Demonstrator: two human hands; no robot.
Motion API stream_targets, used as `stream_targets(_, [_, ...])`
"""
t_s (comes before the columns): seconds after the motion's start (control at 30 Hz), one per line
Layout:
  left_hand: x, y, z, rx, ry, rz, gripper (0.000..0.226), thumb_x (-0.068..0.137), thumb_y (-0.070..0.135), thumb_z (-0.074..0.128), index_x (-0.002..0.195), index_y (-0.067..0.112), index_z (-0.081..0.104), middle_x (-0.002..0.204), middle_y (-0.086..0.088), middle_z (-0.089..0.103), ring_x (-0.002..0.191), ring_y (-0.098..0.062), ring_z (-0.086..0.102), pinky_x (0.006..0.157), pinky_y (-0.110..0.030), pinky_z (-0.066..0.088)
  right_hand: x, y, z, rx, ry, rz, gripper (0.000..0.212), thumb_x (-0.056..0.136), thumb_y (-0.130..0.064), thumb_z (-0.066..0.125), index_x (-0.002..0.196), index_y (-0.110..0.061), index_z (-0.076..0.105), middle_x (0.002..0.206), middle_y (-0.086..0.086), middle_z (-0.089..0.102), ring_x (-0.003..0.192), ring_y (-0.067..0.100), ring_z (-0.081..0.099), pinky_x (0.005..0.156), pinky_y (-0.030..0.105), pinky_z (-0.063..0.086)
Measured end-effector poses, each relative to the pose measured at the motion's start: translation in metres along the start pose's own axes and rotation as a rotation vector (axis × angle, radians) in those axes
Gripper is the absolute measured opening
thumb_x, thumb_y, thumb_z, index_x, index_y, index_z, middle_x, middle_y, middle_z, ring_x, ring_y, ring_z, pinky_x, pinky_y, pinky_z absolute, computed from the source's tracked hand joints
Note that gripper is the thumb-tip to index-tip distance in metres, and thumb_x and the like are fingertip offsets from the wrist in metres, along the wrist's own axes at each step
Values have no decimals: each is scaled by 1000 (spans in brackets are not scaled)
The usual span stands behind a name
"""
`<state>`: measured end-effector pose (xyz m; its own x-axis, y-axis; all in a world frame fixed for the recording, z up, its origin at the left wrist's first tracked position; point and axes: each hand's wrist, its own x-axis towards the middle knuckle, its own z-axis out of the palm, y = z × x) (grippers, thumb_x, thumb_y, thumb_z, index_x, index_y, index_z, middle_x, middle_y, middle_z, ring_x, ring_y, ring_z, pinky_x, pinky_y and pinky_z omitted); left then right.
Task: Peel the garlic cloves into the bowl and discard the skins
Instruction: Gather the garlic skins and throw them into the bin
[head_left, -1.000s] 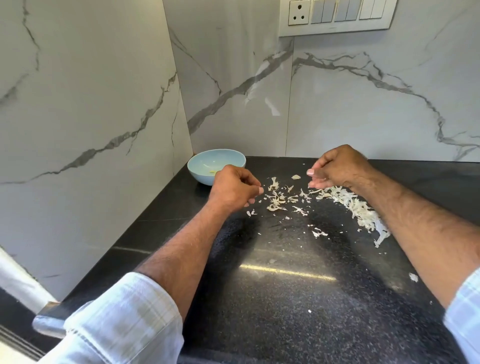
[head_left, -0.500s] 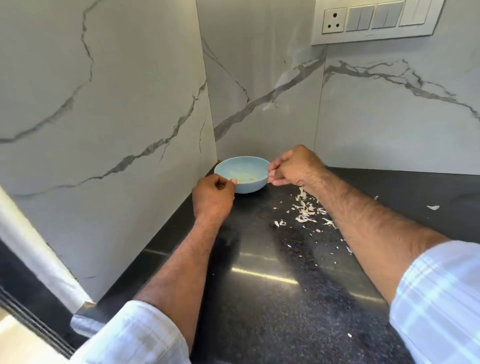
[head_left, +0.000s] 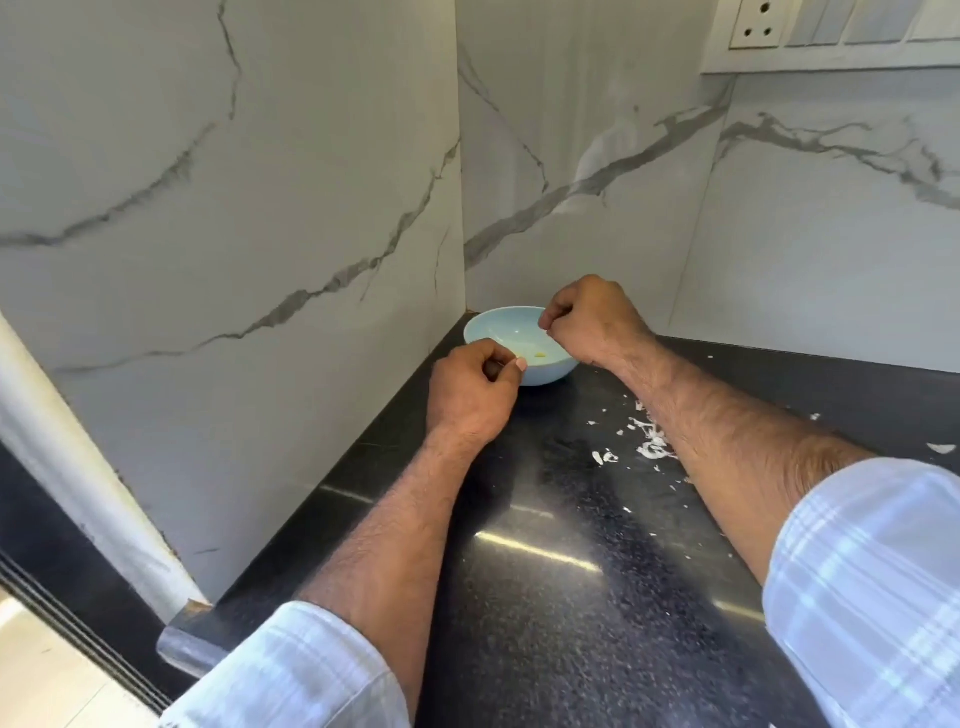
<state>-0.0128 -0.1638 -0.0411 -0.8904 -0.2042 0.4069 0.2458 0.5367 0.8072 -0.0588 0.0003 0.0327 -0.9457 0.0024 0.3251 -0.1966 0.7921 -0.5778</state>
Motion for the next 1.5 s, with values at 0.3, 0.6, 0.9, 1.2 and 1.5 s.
stream_targets(0.3, [-31,21,8,-13,-27,30,12,93,34,78,85,24,77,74,14,72,73,-4,68,77,-29,60,-95,98,-4,-570,-40,-146,36,97,-58,52,108,-31,74,112,-3,65,119,28,52,98,49,42])
stream_targets(0.6, [-52,62,36,-5,-219,104,17,92,37,78,82,26,73,69,11,71,71,-11,69,78,-39,63,-116,146,-67,-835,-32,-138,29,100,-37,49,103,-28,76,105,-8,67,116,23,53,96,47,38])
stream_targets(0.9, [-54,91,92,250,-390,217,27,96,50,70,112,28,71,113,5,71,107,-16,66,96,-41,58,-127,185,-118,-651,-108,33,41,96,-35,58,135,-25,61,134,1,55,127,27,52,105,47,50])
stream_targets(1.2, [-47,70,116,-60,-539,171,23,110,38,57,107,24,76,96,10,76,95,-11,69,90,-32,53,-121,180,-110,-211,14,-120,15,93,-18,67,94,-25,80,91,-13,75,81,6,70,79,27,58])
stream_targets(1.5, [-37,61,110,-212,-254,104,7,94,32,79,97,29,73,79,8,75,75,-13,72,75,-33,60,-111,178,-96,17,149,11,35,73,7,76,61,-26,68,70,-10,66,59,2,58,56,26,49])
